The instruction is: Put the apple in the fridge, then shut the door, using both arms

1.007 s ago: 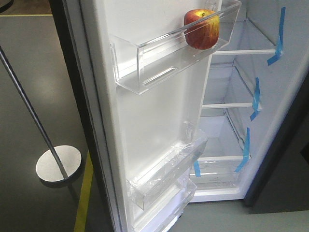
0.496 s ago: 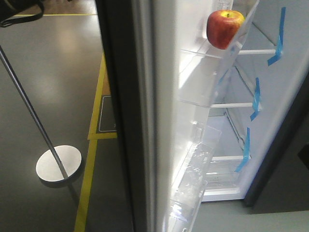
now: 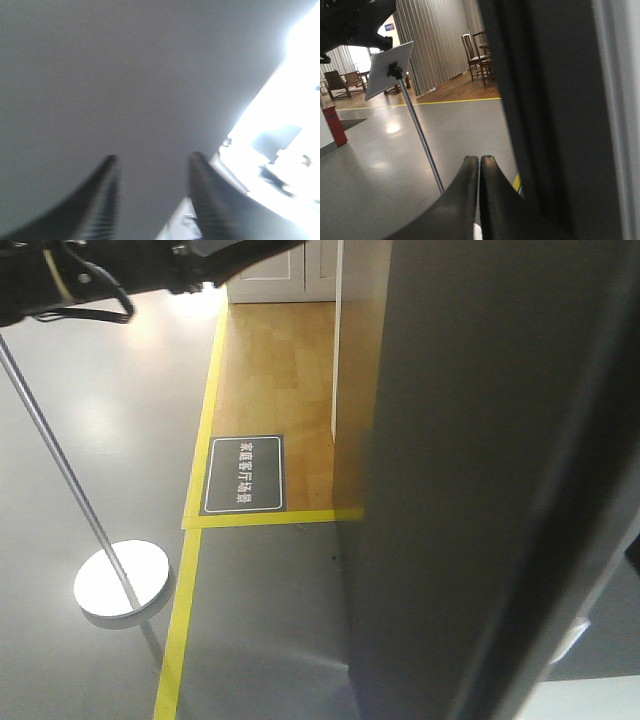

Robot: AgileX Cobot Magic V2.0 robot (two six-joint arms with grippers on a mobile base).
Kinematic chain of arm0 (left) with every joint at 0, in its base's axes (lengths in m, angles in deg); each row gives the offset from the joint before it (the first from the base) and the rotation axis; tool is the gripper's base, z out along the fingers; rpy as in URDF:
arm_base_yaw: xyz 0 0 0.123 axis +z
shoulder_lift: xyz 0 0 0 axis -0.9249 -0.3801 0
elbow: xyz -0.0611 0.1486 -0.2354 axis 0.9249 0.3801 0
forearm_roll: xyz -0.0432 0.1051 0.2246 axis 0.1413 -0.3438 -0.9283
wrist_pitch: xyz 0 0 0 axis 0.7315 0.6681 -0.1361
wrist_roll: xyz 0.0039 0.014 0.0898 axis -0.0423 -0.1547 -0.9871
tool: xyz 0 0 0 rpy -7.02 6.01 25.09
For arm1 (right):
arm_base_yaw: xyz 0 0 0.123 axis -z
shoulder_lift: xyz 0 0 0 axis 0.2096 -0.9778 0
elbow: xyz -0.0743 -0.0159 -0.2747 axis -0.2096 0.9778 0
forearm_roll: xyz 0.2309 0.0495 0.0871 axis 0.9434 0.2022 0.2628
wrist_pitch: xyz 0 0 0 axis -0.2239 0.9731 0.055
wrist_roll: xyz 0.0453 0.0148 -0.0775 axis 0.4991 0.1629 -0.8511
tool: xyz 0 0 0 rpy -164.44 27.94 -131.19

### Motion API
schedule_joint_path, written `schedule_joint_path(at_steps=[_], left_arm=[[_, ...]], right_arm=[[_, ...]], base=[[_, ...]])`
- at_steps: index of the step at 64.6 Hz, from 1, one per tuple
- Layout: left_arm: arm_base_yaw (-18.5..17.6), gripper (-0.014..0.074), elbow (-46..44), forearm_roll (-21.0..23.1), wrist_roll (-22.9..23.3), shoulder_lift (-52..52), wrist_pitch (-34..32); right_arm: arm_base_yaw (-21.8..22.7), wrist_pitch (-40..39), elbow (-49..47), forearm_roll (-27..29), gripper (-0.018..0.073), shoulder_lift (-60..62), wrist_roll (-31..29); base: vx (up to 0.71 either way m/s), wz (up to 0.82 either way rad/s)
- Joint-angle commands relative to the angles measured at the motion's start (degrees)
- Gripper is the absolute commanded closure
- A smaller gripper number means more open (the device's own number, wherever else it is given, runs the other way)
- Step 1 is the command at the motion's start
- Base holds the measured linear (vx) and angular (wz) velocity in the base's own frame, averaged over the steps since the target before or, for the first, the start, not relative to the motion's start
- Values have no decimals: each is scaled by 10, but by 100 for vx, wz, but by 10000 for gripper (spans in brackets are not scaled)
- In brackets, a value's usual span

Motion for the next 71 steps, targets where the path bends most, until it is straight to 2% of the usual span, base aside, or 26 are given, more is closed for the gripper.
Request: schedule_joint_path(at_steps=[1,5,13,21,28,32,39,49,56,71], left_arm=[[22,540,-19,21,3,24,-29],[33,605,-19,6,2,25,-20],[49,603,-19,-20,2,25,6],[56,604,-19,-46,2,25,40],[56,604,-19,-81,2,25,78],[55,604,-19,-103,2,25,96],[55,604,-19,-137,3,25,134],[55,604,-19,-161,3,25,191],[55,604,-19,-162,3,25,209],[55,603,-19,-184,3,25,244]], right_arm=[[2,-56,-15,16,526,-5,-4],[2,-75,-17,15,492,-6,-9],[2,-109,-27,15,382,-20,-37],[2,-136,-64,15,215,-62,-73],[2,-191,-113,15,87,-124,-104],[2,-230,-145,15,51,-162,-114],[2,-279,-202,15,36,-245,-144],[2,-340,-286,15,41,-362,-190],[2,-383,-338,15,42,-447,-191],[2,-396,-419,15,42,-566,-199]], base=[[0,0],[0,0],[0,0],[0,0],[0,0],[0,0],[0,0],[0,0],[0,0],[0,0]])
